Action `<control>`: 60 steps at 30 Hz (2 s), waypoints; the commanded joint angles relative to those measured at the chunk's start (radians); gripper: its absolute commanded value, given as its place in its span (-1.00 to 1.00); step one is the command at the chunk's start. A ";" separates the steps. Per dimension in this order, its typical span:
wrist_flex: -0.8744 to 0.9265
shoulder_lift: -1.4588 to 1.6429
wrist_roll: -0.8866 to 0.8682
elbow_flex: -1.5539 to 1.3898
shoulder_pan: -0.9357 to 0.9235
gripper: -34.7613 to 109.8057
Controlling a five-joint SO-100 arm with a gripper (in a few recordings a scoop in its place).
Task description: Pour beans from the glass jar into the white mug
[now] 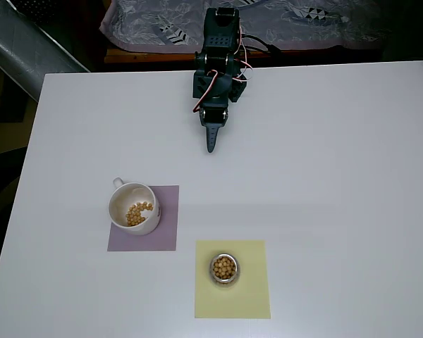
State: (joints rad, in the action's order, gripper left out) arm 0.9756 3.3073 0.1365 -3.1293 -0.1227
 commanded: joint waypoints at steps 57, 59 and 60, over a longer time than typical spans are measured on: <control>-1.313 -1.606 1.347 0.729 0.064 0.43; -1.430 -1.712 1.358 0.749 0.077 0.44; -1.480 -1.769 1.359 0.765 0.083 0.47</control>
State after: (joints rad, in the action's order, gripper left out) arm -0.3451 1.6460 1.4742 -2.4130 -0.0399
